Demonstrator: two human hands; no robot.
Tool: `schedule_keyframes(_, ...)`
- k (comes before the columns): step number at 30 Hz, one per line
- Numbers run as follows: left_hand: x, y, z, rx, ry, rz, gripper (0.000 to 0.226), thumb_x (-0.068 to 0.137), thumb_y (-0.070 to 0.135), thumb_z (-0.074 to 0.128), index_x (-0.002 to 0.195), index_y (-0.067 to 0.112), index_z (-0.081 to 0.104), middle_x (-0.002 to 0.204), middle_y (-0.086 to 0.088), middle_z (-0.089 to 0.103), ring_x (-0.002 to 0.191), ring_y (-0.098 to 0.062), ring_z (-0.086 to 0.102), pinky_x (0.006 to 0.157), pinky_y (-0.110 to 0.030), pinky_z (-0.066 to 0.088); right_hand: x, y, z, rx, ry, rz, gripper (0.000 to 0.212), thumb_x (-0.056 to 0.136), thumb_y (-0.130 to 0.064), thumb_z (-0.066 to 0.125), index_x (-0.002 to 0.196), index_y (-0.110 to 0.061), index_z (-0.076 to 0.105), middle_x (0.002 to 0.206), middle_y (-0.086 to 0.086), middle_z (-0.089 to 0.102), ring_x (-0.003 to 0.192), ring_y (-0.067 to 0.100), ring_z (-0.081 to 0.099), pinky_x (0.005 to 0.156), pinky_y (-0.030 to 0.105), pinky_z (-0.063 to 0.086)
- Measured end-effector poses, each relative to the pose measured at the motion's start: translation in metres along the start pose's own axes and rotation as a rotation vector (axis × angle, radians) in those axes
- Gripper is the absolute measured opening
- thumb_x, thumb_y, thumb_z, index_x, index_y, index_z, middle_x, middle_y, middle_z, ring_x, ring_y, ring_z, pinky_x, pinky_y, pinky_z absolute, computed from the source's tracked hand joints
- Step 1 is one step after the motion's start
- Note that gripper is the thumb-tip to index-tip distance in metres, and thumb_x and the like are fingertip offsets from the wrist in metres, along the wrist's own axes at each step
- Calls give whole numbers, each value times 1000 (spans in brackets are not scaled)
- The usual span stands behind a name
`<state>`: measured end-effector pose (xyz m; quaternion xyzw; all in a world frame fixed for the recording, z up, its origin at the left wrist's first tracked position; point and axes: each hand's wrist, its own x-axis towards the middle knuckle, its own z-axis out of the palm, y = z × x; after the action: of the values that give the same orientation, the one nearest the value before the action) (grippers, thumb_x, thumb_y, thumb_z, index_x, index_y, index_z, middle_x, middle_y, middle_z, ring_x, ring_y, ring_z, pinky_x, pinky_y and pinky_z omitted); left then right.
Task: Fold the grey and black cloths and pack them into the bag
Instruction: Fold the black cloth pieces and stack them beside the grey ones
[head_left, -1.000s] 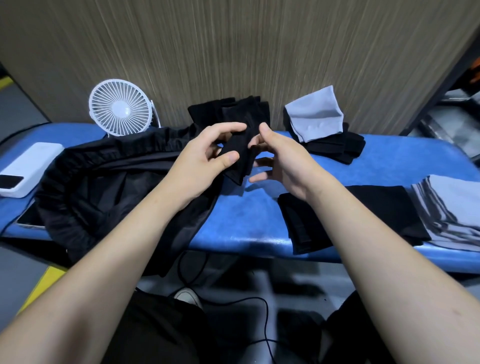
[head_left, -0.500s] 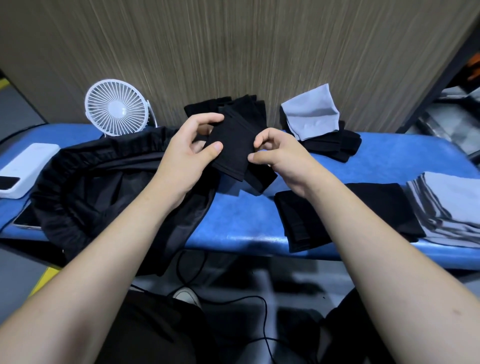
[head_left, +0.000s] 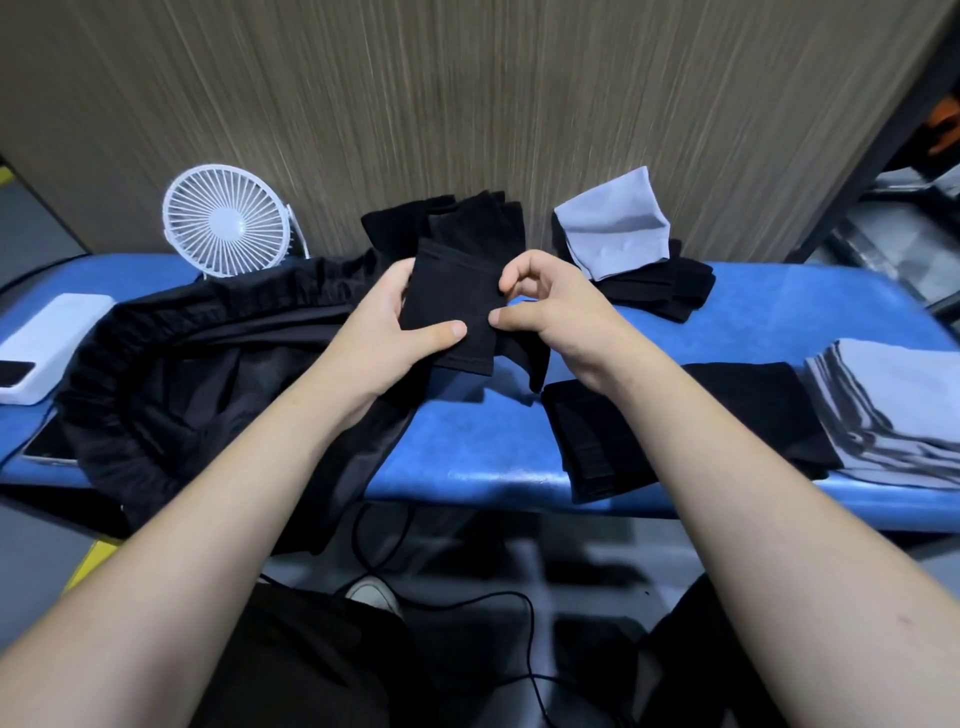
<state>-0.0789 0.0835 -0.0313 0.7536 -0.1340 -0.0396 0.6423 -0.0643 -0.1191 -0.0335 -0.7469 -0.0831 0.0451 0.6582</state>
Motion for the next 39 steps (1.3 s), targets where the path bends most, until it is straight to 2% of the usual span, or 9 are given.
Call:
schedule_keyframes(6, 2, -1, -4, 11, 98, -23, 40, 85, -7, 67, 120, 12, 60, 117, -8, 70, 108, -14, 65, 99, -36, 53, -5, -7, -5, -154, -54, 28, 24, 83, -1, 73, 94, -12, 54, 74, 6, 59, 62, 11, 50, 56, 15, 39)
schedule_keyframes(11, 2, -2, -7, 7, 188, -44, 36, 84, -9, 64, 104, 22, 62, 102, 0, 71, 95, -10, 67, 91, -33, 54, -7, -8, -15, -197, -81, 59, 20, 86, -7, 73, 96, -10, 56, 57, -2, 56, 49, 14, 43, 50, 28, 34)
schedule_keyframes(15, 1, -2, -8, 27, 187, -58, 35, 84, -4, 67, 106, 23, 62, 104, 0, 72, 97, -11, 69, 93, -36, 55, -8, -9, -16, -156, -35, 33, 17, 88, -6, 70, 95, -10, 55, 49, -13, 52, 47, 14, 43, 49, 29, 37)
schedule_keyframes(20, -1, -2, 2, 76, 113, -60, 38, 77, 16, 71, 114, 25, 63, 113, -7, 72, 108, -22, 68, 101, -49, 52, -9, -12, -3, -27, -13, -16, 20, 88, -10, 71, 100, -9, 56, 63, -1, 53, 53, 21, 47, 49, 31, 38)
schedule_keyframes(25, -2, -2, 10, -15, 29, -86, 25, 95, 26, 61, 119, 22, 64, 110, -5, 69, 103, -19, 65, 99, -45, 49, -10, -10, 6, -49, -92, -25, 30, 90, -15, 71, 112, -4, 53, 68, 0, 58, 57, 22, 57, 48, 29, 38)
schedule_keyframes(28, -2, -2, 12, -49, 26, -119, 39, 95, 38, 58, 127, 15, 59, 108, -4, 66, 101, -15, 62, 92, -43, 52, -10, -9, 7, -73, -126, -12, 31, 90, -16, 71, 115, -5, 55, 75, -1, 60, 66, 22, 60, 51, 29, 41)
schedule_keyframes(31, -2, -3, 11, -41, 32, -93, 22, 99, 20, 61, 121, 14, 60, 102, 3, 70, 98, -11, 66, 82, -30, 54, -11, -11, 4, -94, -153, -19, 23, 92, -8, 64, 115, -5, 60, 87, 5, 64, 69, 20, 62, 53, 28, 42)
schedule_keyframes(35, -1, -1, 12, -85, 72, -87, 28, 95, -2, 60, 119, 12, 61, 109, -2, 73, 104, -15, 68, 91, -38, 55, -14, -15, -1, -115, -119, -33, 19, 92, -2, 61, 111, -5, 64, 86, 8, 63, 69, 21, 60, 53, 28, 41)
schedule_keyframes(39, -1, 7, 19, -218, 57, -132, 31, 95, -4, 56, 124, 8, 55, 106, 0, 74, 96, -12, 71, 80, -33, 60, -17, -13, -17, -192, 15, -45, 24, 88, -13, 70, 110, -12, 63, 83, 3, 57, 71, 14, 57, 58, 32, 44)
